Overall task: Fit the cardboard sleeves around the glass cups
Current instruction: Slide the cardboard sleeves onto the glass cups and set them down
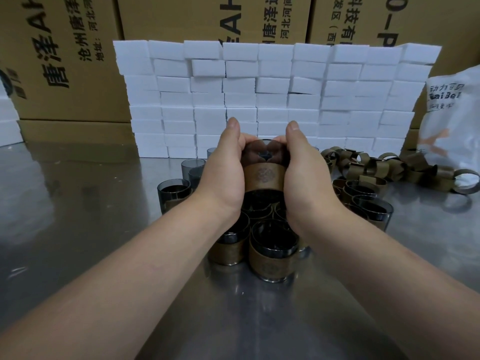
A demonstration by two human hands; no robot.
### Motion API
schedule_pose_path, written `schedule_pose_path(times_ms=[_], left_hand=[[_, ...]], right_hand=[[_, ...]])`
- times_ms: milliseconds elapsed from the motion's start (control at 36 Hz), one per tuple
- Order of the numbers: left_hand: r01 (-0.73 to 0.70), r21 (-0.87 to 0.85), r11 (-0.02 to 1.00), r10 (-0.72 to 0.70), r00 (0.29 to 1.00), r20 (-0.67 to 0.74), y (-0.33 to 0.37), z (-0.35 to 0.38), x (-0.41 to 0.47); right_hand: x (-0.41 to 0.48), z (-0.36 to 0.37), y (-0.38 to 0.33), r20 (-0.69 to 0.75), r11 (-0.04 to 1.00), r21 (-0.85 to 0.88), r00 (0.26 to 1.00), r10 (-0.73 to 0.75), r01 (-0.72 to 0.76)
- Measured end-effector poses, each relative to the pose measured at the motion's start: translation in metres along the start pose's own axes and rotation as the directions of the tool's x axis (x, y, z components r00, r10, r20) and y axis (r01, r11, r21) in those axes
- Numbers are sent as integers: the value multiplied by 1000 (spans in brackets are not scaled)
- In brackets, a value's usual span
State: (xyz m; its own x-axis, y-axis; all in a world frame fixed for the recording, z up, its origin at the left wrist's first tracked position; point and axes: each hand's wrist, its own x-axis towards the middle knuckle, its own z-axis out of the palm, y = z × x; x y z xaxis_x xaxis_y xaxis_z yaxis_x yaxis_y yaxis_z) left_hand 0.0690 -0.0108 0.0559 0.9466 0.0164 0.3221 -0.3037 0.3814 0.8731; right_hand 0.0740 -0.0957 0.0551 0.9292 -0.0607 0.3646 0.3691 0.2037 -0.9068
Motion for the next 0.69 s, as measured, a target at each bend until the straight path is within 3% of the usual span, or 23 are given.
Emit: schedule_pose_path(times_ms=[695], left_hand=[[-52, 147, 988, 64, 995, -80, 2, 3, -3]], right_hand=[[-4, 1, -2, -38, 997, -75, 999, -36, 33]])
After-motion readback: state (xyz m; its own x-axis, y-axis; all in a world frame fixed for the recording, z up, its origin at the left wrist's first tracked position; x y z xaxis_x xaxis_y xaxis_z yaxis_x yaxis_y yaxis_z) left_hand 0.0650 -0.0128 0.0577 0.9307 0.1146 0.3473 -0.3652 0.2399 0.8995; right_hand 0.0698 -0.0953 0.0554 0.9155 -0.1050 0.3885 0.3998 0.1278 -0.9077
